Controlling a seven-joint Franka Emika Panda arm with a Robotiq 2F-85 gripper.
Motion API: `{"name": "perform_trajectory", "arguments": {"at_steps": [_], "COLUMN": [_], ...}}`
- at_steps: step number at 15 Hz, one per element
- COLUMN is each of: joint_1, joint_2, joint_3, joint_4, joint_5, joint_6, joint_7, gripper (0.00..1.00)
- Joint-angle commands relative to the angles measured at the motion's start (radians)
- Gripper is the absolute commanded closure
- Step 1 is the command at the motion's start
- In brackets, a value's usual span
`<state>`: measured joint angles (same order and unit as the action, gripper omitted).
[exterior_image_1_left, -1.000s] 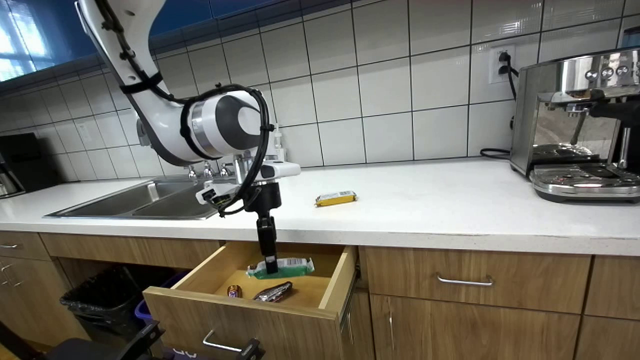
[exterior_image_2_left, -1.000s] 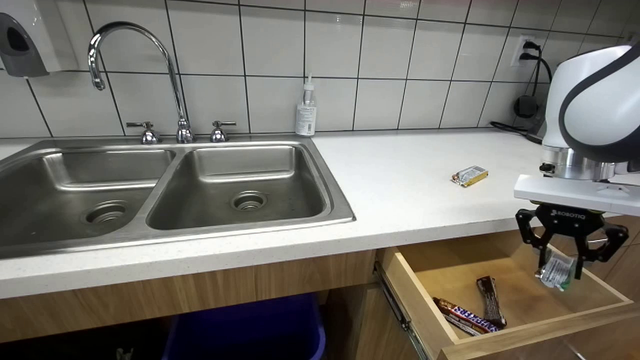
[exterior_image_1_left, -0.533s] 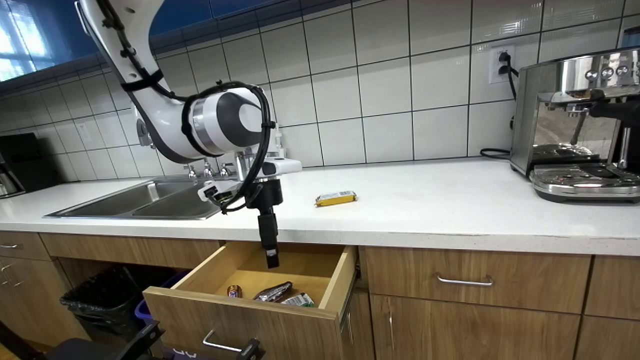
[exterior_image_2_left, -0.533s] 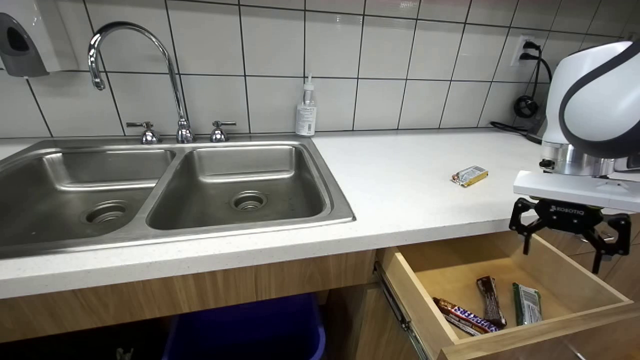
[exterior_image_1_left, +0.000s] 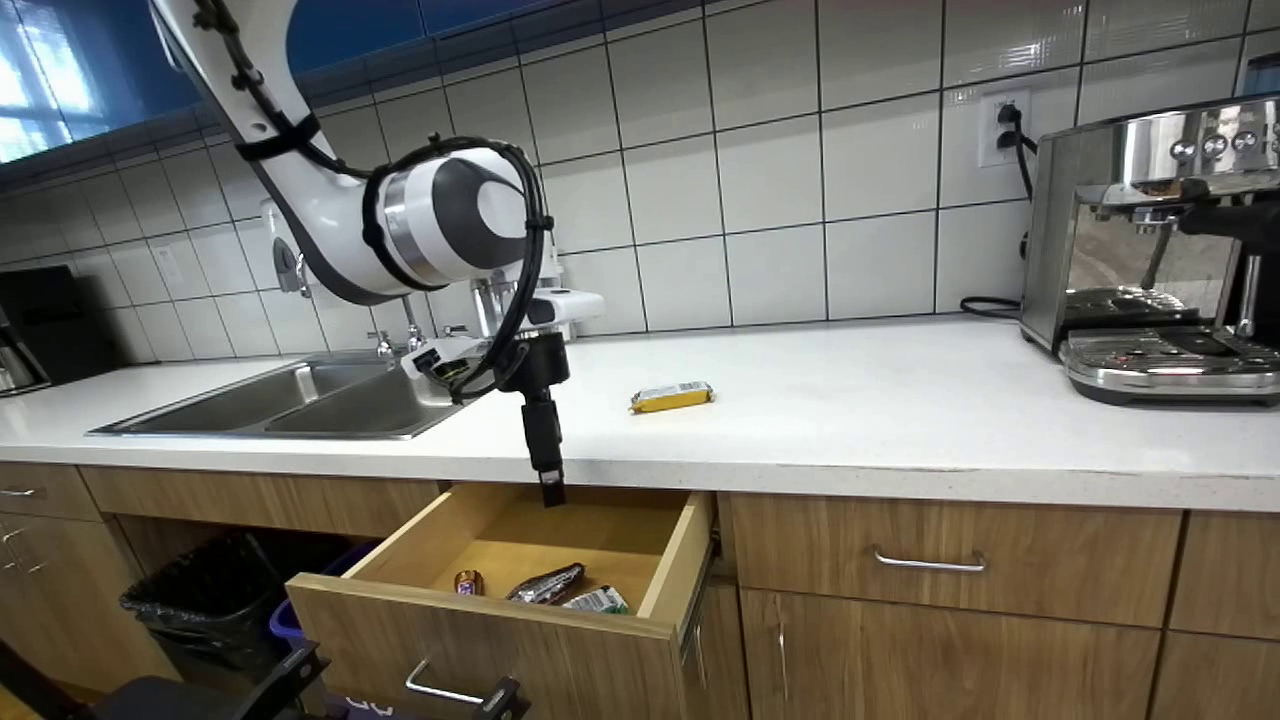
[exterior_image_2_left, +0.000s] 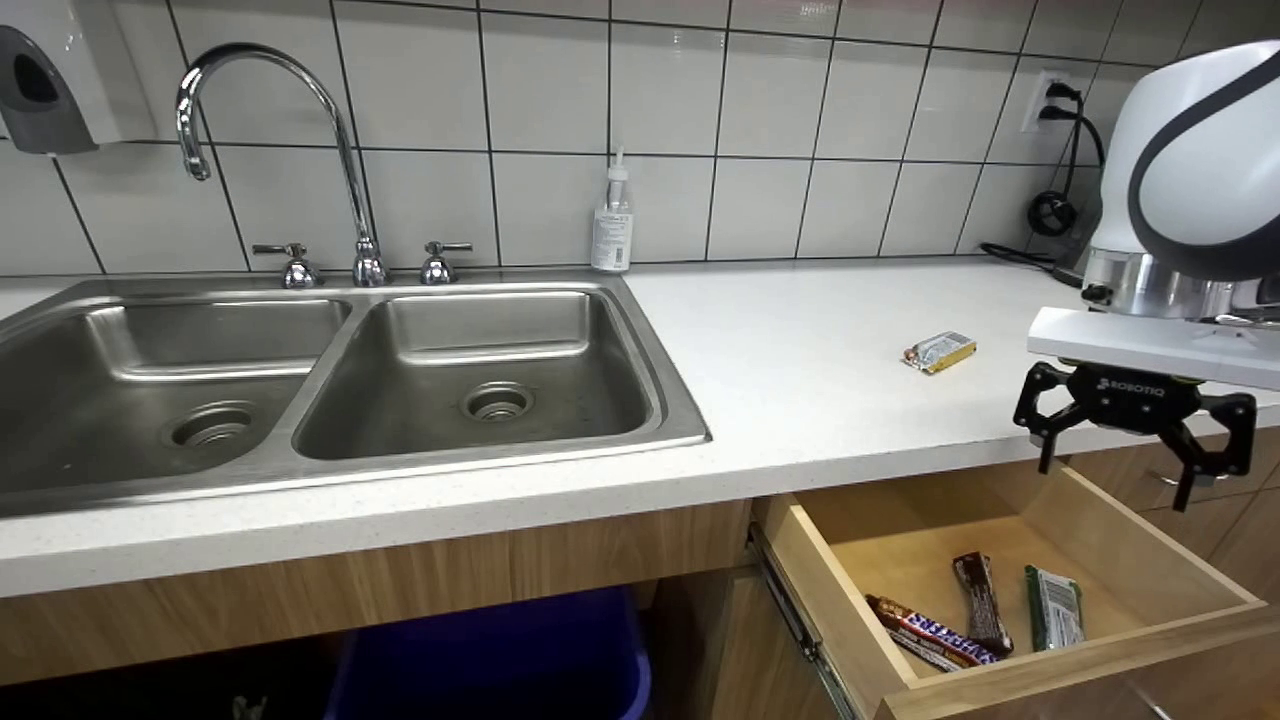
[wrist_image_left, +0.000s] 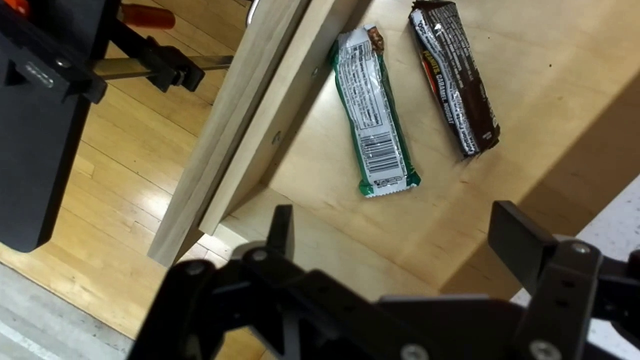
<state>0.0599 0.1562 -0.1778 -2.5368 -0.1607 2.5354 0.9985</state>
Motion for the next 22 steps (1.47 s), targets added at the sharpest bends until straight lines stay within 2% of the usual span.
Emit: {"name": "perform_trajectory", "arguments": {"at_steps": [1, 8, 14, 22], "joint_1": [-0.024, -0.041, -0.042, -0.039], "joint_2": [-0.031, 0.007, 0.065, 0.198], "joint_3": [0.01, 0.017, 0.03, 0.037], "joint_4": [0.027, 0.136, 0.261, 0.45], "joint_5": [-0.023, 0.013, 0.087, 0.194], "joint_6": [-0.034, -0.032, -0.032, -0.031], "joint_7": [-0.005, -0.021, -0.028, -0.022], "gripper": [0.0, 0.0, 0.0, 0.0]}}
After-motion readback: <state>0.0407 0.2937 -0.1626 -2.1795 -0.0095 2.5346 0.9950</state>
